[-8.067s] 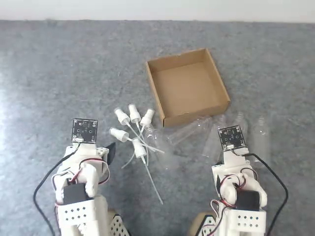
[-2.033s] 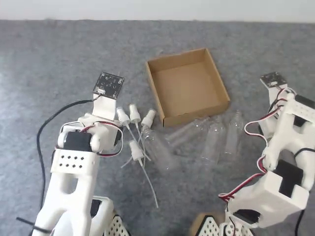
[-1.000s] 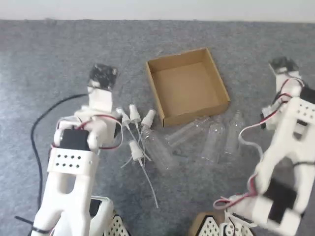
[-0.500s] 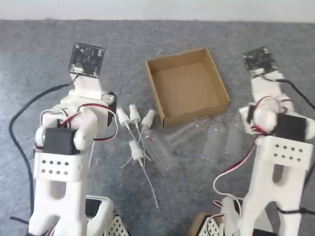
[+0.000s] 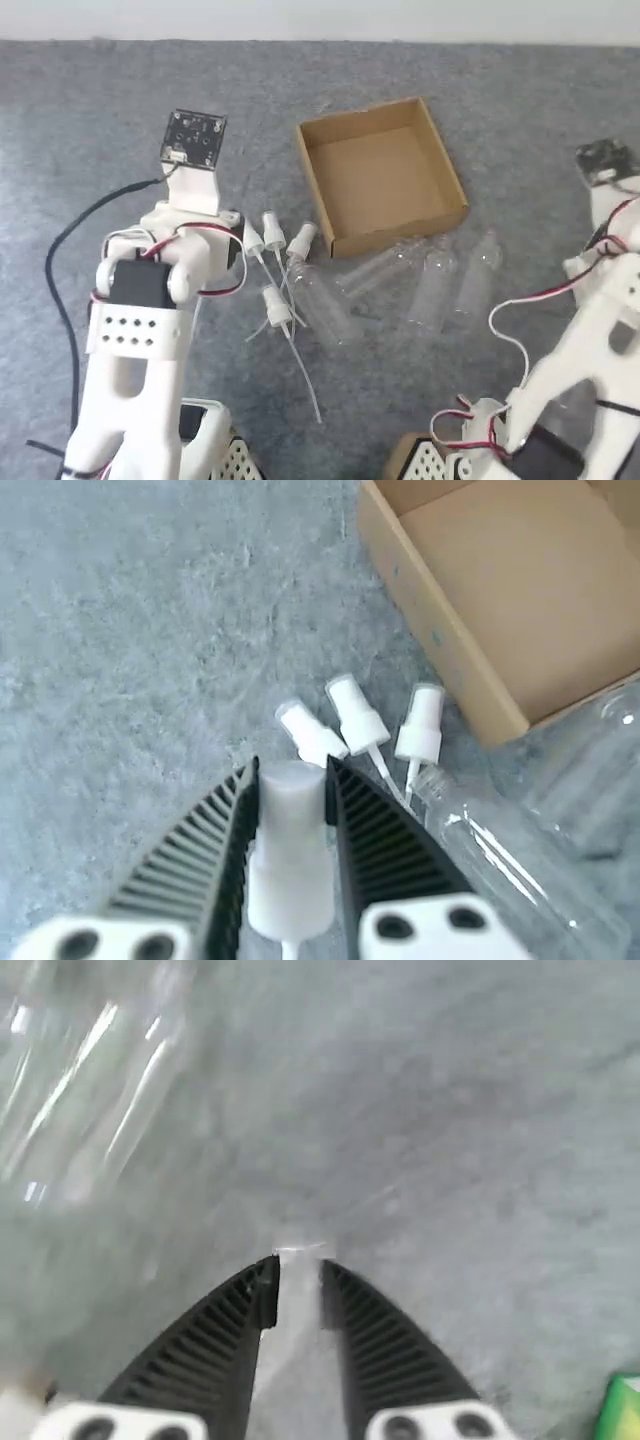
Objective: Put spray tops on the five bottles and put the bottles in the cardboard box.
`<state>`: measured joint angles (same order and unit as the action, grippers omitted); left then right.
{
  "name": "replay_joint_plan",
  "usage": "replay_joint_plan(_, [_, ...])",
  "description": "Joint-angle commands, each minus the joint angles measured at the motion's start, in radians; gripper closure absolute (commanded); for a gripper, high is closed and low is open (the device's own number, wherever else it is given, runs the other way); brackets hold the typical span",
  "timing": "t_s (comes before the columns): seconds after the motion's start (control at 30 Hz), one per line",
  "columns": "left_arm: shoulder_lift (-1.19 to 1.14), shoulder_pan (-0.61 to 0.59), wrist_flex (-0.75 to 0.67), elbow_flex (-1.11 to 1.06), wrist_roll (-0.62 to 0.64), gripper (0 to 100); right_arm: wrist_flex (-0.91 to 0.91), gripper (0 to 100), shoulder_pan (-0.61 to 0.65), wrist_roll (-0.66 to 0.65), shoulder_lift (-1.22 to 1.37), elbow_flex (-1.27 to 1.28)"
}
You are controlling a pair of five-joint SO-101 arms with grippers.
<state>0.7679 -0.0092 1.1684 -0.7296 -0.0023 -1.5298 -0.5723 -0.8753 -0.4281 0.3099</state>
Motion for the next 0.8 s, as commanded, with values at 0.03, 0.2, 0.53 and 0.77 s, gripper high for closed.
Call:
replay_joint_plan(0.03, [0.034, 0.003, -0.06, -0.042, 0.015, 99, -0.14, 78.3, -0.096, -0.147, -0.019, -0.04])
replay_joint_plan(0.2, [0.034, 0.003, -0.069, -0.059, 0.015, 99, 0.056, 73.2, -0.334, -0.149, -0.058, 0.15])
replay_joint_plan(0.53, [0.034, 0.003, -0.069, -0.07, 0.012, 99, 0.384, 73.4, -0.601, -0.124, 0.015, 0.407])
replay_joint_plan(0.77, [0.034, 0.003, -0.063, -0.071, 0.012, 99, 0.498, 73.4, -0.591, -0.074, 0.203, 0.42])
